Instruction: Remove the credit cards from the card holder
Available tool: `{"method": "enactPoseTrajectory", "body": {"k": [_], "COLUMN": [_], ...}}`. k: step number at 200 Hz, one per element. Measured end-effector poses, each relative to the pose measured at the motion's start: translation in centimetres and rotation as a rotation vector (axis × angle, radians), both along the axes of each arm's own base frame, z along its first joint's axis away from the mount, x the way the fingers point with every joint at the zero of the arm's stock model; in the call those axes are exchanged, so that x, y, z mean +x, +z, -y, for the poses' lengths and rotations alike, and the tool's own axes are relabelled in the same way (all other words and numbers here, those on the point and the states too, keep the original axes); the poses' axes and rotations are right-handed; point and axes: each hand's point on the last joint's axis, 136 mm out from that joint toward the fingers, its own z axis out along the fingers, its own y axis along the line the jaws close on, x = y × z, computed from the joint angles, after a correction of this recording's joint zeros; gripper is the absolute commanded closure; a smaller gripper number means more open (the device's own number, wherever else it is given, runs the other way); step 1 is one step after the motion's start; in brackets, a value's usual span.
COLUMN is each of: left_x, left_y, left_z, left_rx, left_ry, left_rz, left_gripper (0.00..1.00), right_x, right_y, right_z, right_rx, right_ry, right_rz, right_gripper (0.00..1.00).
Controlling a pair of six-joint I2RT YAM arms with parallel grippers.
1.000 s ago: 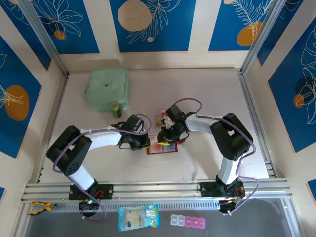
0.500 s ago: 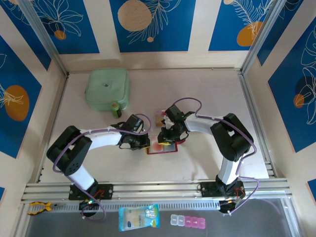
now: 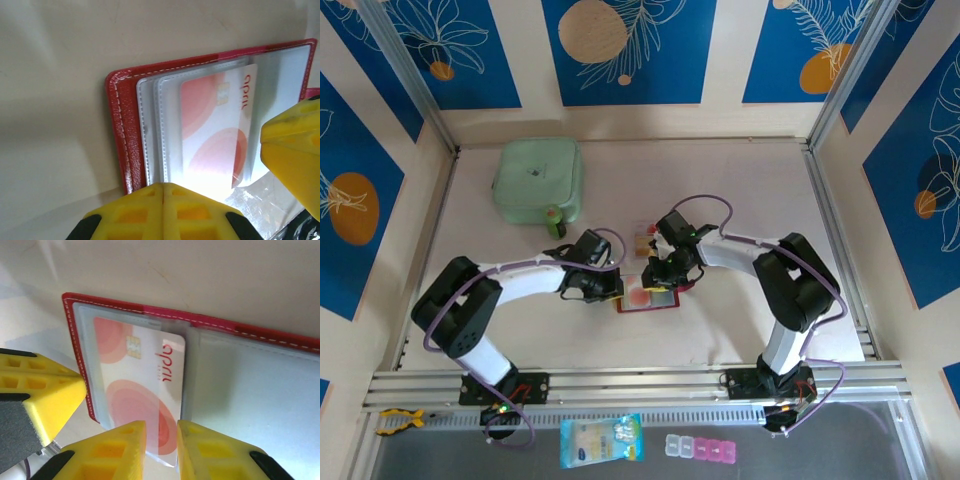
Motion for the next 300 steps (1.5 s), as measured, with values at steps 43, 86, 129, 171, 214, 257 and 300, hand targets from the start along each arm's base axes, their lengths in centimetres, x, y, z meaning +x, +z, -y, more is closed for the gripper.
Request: {"method": "enactPoseTrajectory", "body": {"k": [43, 86, 129, 171, 214, 257, 300], "left_x": [0.5, 0.5, 0.5, 0.4, 0.4, 0.4, 0.4], "left_y": [1.1, 0.5, -0.4, -0.6, -0.6, -0.6, -0.7], "left_z": [0.9, 1.6, 1.6, 1.5, 1.5, 1.5, 1.5], "left_rx": [-0.033, -0.040, -0.027, -0.024, -0.023, -0.023, -0.022], "left_ry": [-0.013, -0.028, -0.029, -0.029, -0.029, -0.029, -0.029], "left_rz": [0.016, -0.002, -0.019, -0.023, -0.023, -0.023, -0.024], "left_gripper": [0.95, 0.97, 0.99, 0.99, 1.00, 1.00, 1.00], "right_x": [0.3, 0.2, 0.2, 0.2, 0.3, 0.3, 0.2], "right_y": [0.4, 0.2, -0.1, -0.3, -0.3, -0.8, -0.9], "right_z": [-0.1, 0.0, 0.3, 0.5, 0.2, -0.1, -0.2], "right_rx": [0.020, 0.034, 0.061, 0.090, 0.120, 0.134, 0.141], "right_ry": [-0.005, -0.015, -0.032, -0.049, -0.050, -0.045, -0.041], "right_rz": [0.008, -0.004, -0.023, -0.044, -0.046, -0.056, -0.063], "right_gripper": [0.76, 0.76, 0.76, 0.77, 0.77, 0.77, 0.77]}}
